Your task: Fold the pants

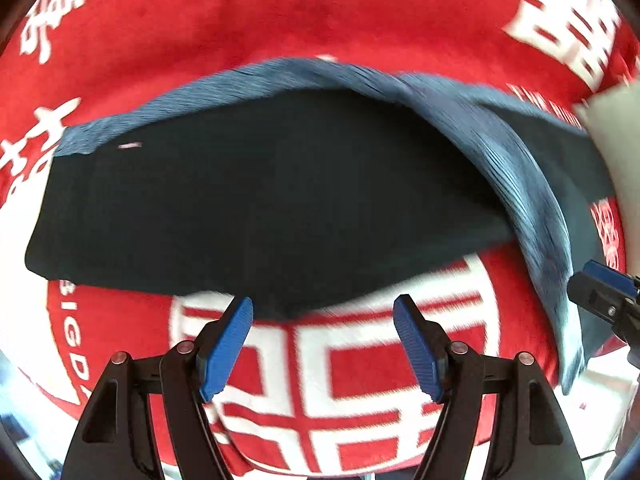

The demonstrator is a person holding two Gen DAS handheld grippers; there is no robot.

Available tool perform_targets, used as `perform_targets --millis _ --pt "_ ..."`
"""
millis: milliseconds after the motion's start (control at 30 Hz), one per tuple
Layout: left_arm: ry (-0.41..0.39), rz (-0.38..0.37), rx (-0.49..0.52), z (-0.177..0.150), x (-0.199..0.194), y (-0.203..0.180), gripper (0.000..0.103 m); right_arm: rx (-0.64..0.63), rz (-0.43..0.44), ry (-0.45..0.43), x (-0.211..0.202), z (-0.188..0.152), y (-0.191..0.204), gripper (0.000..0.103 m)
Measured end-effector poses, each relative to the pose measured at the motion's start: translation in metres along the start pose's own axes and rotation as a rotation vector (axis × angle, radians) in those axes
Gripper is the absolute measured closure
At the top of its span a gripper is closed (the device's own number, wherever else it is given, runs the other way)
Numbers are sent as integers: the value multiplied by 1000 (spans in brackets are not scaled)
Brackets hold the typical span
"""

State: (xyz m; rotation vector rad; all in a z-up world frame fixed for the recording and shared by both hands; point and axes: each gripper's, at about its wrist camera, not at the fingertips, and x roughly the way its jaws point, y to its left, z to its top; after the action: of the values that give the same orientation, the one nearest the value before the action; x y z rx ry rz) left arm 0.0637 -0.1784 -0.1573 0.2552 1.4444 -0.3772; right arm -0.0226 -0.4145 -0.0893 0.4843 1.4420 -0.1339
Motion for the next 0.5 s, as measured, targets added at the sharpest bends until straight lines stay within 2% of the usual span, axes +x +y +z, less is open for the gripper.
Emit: perform_targets --millis 167,300,500 --pt "16 -91 18 -24 -5 -33 29 114 -62 -5 -12 -65 -37 38" --pt "4 -123 50 -39 -13 -53 29 214 -96 -1 -16 -117 -64 38" --pt "-5 -146 101 -54 -20 -78 29 305 -98 -55 -20 -156 -96 38"
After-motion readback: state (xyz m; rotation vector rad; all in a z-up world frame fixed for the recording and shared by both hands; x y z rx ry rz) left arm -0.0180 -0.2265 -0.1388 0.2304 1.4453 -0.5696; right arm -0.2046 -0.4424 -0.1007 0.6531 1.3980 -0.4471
